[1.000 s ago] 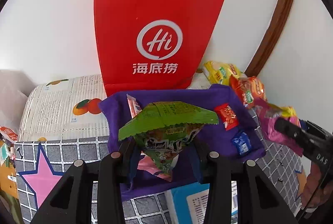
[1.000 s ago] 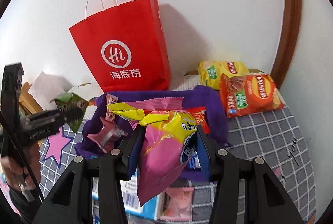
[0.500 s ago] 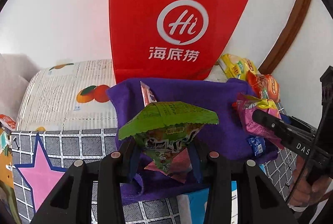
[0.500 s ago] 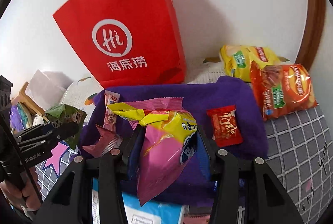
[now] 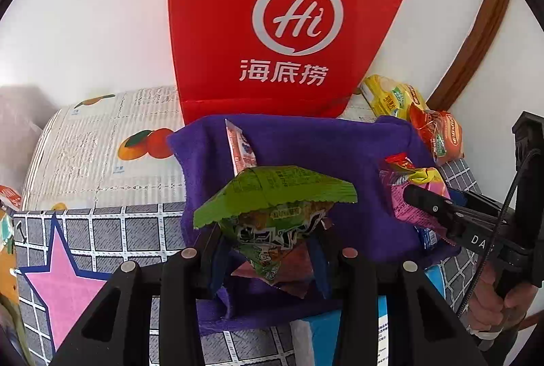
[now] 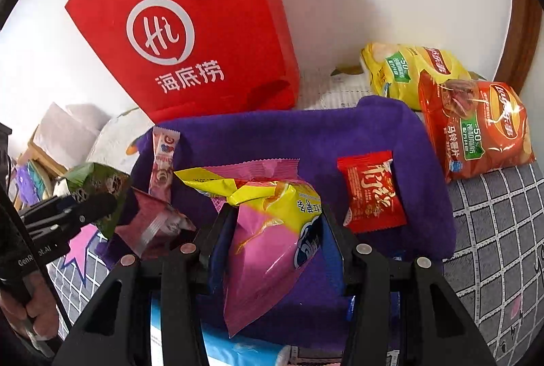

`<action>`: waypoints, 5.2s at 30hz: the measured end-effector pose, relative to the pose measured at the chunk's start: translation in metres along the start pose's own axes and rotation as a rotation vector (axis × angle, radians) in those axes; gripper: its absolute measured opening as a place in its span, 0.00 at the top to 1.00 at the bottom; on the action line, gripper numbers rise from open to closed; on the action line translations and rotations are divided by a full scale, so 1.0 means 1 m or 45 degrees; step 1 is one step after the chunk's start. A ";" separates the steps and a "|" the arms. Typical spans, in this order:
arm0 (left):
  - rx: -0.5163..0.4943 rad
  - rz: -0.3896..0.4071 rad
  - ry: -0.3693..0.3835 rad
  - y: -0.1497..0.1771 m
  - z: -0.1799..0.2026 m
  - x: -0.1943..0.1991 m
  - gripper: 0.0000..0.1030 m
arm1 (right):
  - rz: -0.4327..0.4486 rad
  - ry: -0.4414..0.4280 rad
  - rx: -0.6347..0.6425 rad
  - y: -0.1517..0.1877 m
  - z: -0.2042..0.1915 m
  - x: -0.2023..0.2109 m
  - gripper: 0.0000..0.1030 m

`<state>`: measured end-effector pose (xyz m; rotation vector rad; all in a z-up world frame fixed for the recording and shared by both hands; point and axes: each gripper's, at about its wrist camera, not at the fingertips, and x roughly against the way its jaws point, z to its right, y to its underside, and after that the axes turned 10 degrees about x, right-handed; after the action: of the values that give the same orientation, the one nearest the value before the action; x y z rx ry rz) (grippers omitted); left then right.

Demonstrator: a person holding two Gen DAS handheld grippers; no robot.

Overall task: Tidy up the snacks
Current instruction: 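Lower both packets onto the purple towel and open both tools, then grasp the pink peach candy packet with the right tool while the left tool grasps the white wrapped snack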

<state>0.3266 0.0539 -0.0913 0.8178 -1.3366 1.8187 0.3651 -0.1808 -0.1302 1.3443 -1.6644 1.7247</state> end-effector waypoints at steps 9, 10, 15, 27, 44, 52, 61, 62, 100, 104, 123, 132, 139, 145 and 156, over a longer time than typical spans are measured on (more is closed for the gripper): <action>0.001 -0.012 0.012 0.001 0.001 -0.002 0.62 | -0.061 0.074 0.033 0.004 0.010 0.001 0.53; -0.001 -0.013 0.013 0.001 0.001 -0.003 0.62 | -0.078 0.069 0.026 0.005 0.011 -0.002 0.53; -0.006 -0.013 0.017 0.001 0.003 -0.002 0.62 | -0.120 0.064 0.052 0.008 0.007 -0.010 0.53; -0.016 -0.020 0.025 0.002 0.006 -0.004 0.62 | -0.124 0.053 0.030 0.007 0.007 -0.012 0.52; -0.035 -0.029 0.178 0.008 0.024 0.004 0.62 | 0.053 0.077 0.064 0.004 0.002 0.048 0.33; -0.090 -0.111 0.243 0.021 0.047 -0.011 0.62 | 0.048 0.098 0.063 0.014 0.004 0.053 0.33; -0.091 -0.127 0.239 0.024 0.051 -0.017 0.62 | 0.024 0.098 0.031 0.024 0.012 0.049 0.33; -0.092 -0.127 0.236 0.024 0.053 -0.018 0.62 | 0.020 0.098 0.029 0.025 0.012 0.049 0.33; -0.118 -0.004 0.077 0.051 0.037 0.062 0.43 | -0.119 0.061 -0.059 0.140 0.019 0.072 0.46; -0.104 -0.015 0.041 0.061 0.026 0.067 0.43 | -0.133 0.028 -0.064 0.146 0.017 0.062 0.46; -0.039 -0.004 -0.008 0.092 -0.010 0.097 0.43 | -0.145 0.007 -0.054 0.167 0.015 0.070 0.56; -0.037 -0.011 0.015 0.116 -0.006 0.107 0.43 | -0.166 -0.020 -0.008 0.204 0.000 0.107 0.55; -0.034 -0.022 0.022 0.135 -0.006 0.113 0.43 | -0.135 0.080 0.023 0.212 -0.006 0.106 0.41; -0.056 -0.060 0.021 0.155 0.002 0.106 0.43 | -0.153 0.183 0.009 0.211 -0.005 0.084 0.63; -0.126 -0.214 0.056 0.203 0.027 0.074 0.43 | -0.001 0.169 -0.035 0.225 -0.005 0.132 0.63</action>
<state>0.1185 0.0007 -0.1252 0.8076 -1.2797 1.6187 0.1197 -0.2687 -0.1436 1.1911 -1.6077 1.7437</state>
